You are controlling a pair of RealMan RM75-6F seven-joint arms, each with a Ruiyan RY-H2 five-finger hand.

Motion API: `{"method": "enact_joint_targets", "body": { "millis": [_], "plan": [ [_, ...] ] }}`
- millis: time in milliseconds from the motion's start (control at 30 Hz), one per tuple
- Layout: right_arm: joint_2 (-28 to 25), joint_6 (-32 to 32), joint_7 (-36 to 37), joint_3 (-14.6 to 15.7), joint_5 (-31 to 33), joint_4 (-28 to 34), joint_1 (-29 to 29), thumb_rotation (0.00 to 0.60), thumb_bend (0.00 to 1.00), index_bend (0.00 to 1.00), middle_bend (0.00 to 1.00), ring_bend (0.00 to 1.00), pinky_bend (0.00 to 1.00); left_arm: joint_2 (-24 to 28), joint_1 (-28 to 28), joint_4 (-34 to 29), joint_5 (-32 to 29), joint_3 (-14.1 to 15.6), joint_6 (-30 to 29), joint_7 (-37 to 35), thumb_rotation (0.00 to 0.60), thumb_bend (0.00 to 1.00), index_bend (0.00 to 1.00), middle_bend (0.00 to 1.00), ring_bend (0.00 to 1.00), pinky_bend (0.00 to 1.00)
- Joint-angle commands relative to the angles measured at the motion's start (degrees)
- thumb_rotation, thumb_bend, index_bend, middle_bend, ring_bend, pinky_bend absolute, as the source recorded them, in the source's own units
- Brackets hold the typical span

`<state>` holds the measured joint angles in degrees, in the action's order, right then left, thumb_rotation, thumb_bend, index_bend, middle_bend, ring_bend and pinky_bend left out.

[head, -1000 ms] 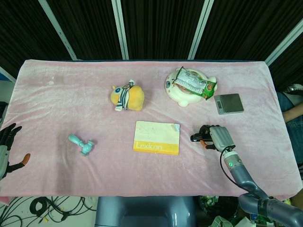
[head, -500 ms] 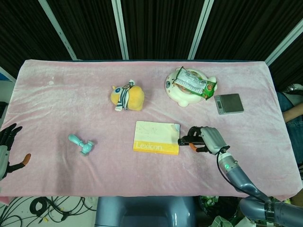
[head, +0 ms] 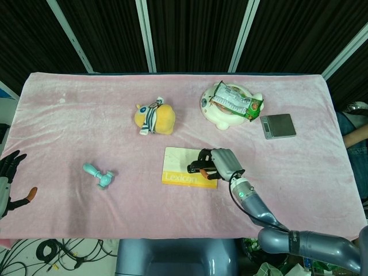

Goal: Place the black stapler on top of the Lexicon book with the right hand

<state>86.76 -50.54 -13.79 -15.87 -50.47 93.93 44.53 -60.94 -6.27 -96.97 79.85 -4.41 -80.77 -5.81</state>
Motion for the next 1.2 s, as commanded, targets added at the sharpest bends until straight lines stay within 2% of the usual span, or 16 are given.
{"method": "enact_joint_targets", "body": {
  "millis": [33, 500, 733, 900, 1000, 1200],
  "plan": [
    [5.0, -2.8, -4.1, -0.9, 5.3, -3.0, 2.8, 0.600, 0.32, 0.49, 0.45, 0.45, 0.40, 0.1, 0.0, 0.0, -0.1, 0.0, 0.1, -0.1, 0.600, 0.31, 0.11, 0.02, 0.00, 0.08],
    [13.7, -6.8, -9.4, -3.9, 15.7, -8.5, 7.4, 0.600, 0.32, 0.49, 0.45, 0.45, 0.40, 0.3, -0.3, -0.4, -0.4, -0.1, 0.6, 0.1, 0.600, 0.31, 0.11, 0.02, 0.00, 0.09],
    [15.7, -7.3, -10.5, -3.4, 16.7, -11.1, 8.0, 0.600, 0.30, 0.48, 0.40, 0.41, 0.40, 0.3, -0.2, -0.4, -0.5, -0.2, 0.5, -0.2, 0.600, 0.31, 0.11, 0.02, 0.00, 0.09],
    [15.9, -6.4, -10.6, -2.7, 16.9, -11.4, 7.7, 0.600, 0.27, 0.37, 0.33, 0.34, 0.40, 0.2, -0.3, -0.5, -0.5, -0.1, 0.6, 0.2, 0.600, 0.31, 0.11, 0.02, 0.00, 0.09],
    [15.9, -6.8, -11.2, -2.3, 17.0, -11.3, 7.7, 0.600, 0.24, 0.30, 0.26, 0.28, 0.34, 0.2, -0.2, -0.4, -0.6, -0.1, 0.5, 0.0, 0.600, 0.31, 0.11, 0.02, 0.00, 0.09],
    [15.8, -7.6, -12.0, -2.4, 18.1, -9.7, 7.4, 0.600, 0.15, 0.12, 0.06, 0.11, 0.21, 0.2, -0.2, -0.5, -0.5, -0.1, 0.6, 0.2, 0.600, 0.31, 0.11, 0.02, 0.00, 0.09]
  ]
}}
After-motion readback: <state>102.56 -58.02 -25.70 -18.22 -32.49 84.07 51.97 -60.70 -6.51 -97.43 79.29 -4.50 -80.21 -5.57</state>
